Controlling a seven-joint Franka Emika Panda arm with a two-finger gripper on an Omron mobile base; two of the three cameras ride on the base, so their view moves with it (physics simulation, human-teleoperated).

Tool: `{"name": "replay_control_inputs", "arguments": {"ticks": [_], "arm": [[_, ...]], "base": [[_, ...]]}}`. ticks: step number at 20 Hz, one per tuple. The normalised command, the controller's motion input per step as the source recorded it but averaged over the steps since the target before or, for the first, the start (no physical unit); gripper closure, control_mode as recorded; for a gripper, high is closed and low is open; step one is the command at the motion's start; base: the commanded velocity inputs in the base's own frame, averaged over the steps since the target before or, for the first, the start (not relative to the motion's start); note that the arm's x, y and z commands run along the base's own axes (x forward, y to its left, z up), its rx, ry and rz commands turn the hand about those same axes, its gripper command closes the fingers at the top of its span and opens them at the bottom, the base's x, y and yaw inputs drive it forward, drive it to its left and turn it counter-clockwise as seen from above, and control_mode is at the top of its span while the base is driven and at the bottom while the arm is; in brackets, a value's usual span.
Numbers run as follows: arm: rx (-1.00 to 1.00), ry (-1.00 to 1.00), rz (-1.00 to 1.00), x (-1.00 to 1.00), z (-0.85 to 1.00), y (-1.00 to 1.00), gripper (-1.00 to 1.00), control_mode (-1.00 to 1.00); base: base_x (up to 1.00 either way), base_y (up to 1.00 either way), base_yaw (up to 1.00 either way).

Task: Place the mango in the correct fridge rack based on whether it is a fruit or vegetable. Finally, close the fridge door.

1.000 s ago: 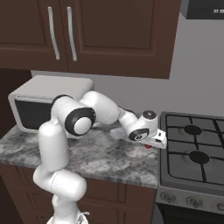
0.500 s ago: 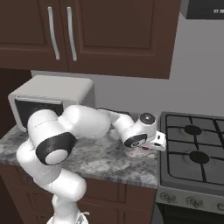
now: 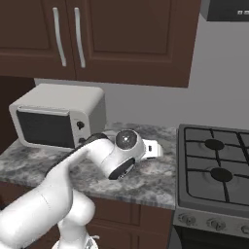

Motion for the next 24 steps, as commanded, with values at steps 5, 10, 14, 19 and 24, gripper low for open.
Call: {"name": "replay_control_inputs", "arguments": {"ticks": [5, 10, 14, 19, 24], "arm": [[-0.13, -0.15, 0.29, -0.74, 1.00, 0.91, 1.00, -1.00], [-0.03, -0.01, 0.41, -0.78, 1.00, 0.69, 1.00, -1.00], [0.00, 0.00, 0.42, -0.66, 1.00, 0.64, 1.00, -1.00], [-0.10, 0.00, 0.35, -0.37, 0.65, 0.67, 1.00, -1.00], [-0.08, 0.03, 0.15, -0.01, 0.11, 0.33, 1.00, -1.00]], "base": [[0.00, 0.00, 0.00], [0.00, 0.00, 0.00], [0.00, 0.00, 0.00], [0.00, 0.00, 0.00], [0.00, 0.00, 0.00]]}}
